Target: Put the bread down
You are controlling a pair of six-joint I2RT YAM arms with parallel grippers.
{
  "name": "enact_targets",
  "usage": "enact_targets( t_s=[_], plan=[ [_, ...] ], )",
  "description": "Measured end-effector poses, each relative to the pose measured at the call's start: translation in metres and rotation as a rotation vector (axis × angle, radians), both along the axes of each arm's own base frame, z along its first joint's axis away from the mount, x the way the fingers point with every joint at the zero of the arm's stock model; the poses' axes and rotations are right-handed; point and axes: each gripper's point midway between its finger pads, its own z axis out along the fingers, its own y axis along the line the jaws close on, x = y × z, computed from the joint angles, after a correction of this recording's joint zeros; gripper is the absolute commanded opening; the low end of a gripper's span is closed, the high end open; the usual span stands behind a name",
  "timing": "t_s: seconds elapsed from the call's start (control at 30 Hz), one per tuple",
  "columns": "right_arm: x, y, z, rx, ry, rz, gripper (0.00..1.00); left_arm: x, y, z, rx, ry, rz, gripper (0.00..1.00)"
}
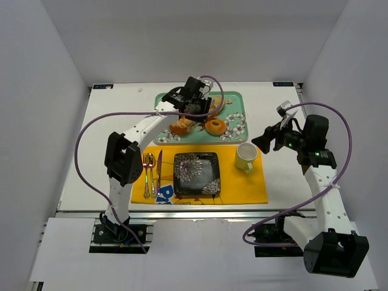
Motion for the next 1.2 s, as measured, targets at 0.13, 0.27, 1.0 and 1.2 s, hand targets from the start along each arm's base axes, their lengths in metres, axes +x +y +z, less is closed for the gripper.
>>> enact_targets(
  t_s=[0.13, 0.27, 1.0, 1.2],
  plan=[
    [-0.001, 0.001, -0.002, 0.005, 0.008, 0.002, 0.81, 0.0, 0.0, -0.001, 0.029, -0.021, 0.005, 0.52],
    [-0.001, 0.001, -0.001, 0.01, 0.01, 0.004, 0.81, 0.0, 0.0, 0.002, 0.04, -0.045, 0.006, 0.52],
    [-0.003, 0.002, -0.001, 0.019, 0.013, 0.012, 0.81, -0.01, 0.006, 0.008, 0.04, -0.09, 0.008, 0.53],
    [-0.003, 0.002, 0.0, 0.02, 0.013, 0.014, 0.81, -0.015, 0.009, -0.005, 0.079, -0.081, 0.006, 0.53]
  ],
)
